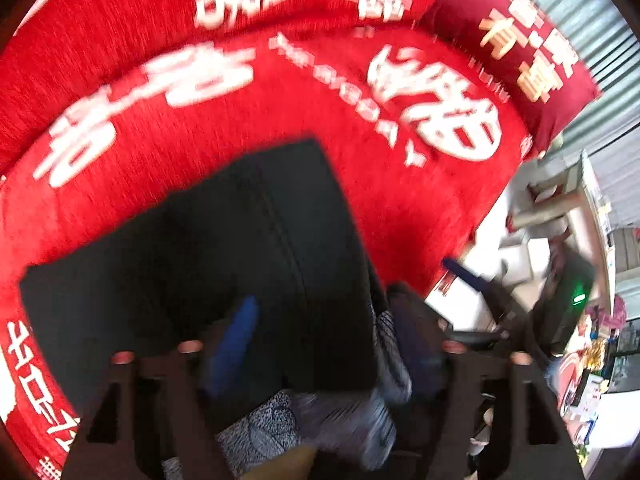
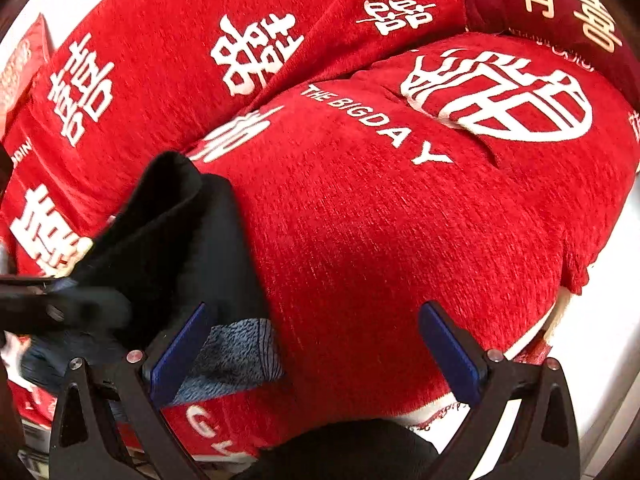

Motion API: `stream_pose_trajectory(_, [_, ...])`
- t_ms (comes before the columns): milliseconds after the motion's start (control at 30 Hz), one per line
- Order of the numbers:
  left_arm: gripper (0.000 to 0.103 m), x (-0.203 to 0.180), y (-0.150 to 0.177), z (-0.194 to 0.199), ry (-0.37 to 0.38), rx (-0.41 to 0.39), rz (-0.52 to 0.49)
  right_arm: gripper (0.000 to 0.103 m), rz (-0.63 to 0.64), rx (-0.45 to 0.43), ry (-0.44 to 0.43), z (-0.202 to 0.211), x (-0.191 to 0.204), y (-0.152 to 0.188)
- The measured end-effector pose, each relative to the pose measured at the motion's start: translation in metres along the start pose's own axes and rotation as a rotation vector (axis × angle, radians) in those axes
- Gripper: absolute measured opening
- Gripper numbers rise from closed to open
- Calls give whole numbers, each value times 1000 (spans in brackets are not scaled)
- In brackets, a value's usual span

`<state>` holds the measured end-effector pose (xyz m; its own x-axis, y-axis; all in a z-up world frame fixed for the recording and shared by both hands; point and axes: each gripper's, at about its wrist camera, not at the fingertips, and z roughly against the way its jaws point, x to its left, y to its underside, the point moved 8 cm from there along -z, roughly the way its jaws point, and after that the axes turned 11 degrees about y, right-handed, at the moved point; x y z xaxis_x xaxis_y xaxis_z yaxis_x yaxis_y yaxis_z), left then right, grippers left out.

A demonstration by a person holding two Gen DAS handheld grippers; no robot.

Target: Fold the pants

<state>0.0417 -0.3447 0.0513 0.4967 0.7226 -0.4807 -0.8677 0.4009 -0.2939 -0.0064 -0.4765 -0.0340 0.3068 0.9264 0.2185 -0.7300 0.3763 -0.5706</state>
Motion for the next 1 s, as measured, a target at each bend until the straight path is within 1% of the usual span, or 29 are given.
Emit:
stream_pose_trajectory(100, [79, -1, -3, 26, 47, -57, 19, 103, 9, 7, -105, 16, 9, 5])
stream_pose_trajectory(133, [79, 3, -1, 35, 61, -77, 36, 103, 20, 14, -174, 22, 16, 9])
stream_pose_trajectory(167, [79, 11, 1, 42, 57, -92, 50, 103, 24, 18, -233, 27, 22, 12])
stream_pose_trajectory(267, [79, 52, 19, 58, -22, -130, 112, 103, 35, 5, -253, 30, 25, 14])
stream_pose_trajectory(367, [79, 103, 42, 66, -115, -143, 206, 103, 28, 45, -262, 25, 27, 17])
stream_pose_trajectory(433, [79, 130, 60, 73, -116, -156, 275, 103, 14, 26, -259, 31, 22, 14])
stream_pose_trajectory(500, [79, 149, 75, 77, -110, -174, 330, 103, -7, 23, -289, 38, 19, 14])
stream_pose_trajectory(567, [79, 159, 86, 76, -121, -175, 346, 103, 2, 42, -332, 41, 24, 20])
stream_pose_trajectory(600, [79, 160, 89, 74, -126, -174, 346, 103, 26, 59, -339, 39, 30, 25])
stream_pose_trajectory(667, [79, 160, 97, 69, -141, -167, 330, 103, 88, 86, -317, 33, 45, 36])
stream_pose_trajectory(733, [79, 156, 100, 64, -160, -163, 299, 103, 143, 109, -324, 27, 66, 46])
stream_pose_trajectory(767, [79, 153, 100, 62, -162, -165, 285, 99, 164, 117, -334, 25, 75, 50])
stream_pose_trajectory(800, [79, 151, 102, 59, -165, -167, 271, 82, 181, 123, -334, 23, 83, 53])
stream_pose_trajectory(833, [79, 149, 102, 57, -169, -164, 264, 71, 204, 134, -314, 19, 90, 55])
stream_pose_trajectory(867, [79, 147, 103, 55, -176, -161, 257, 48, 224, 133, -278, 16, 94, 55])
stream_pose_trajectory(900, [79, 147, 103, 53, -183, -158, 252, 34, 241, 129, -247, 13, 97, 53])
stream_pose_trajectory(933, [79, 147, 103, 53, -187, -158, 251, 32, 244, 124, -244, 13, 99, 50])
stream_pose_trajectory(1000, [79, 146, 102, 55, -179, -164, 256, 26, 252, 80, -236, 23, 105, 37])
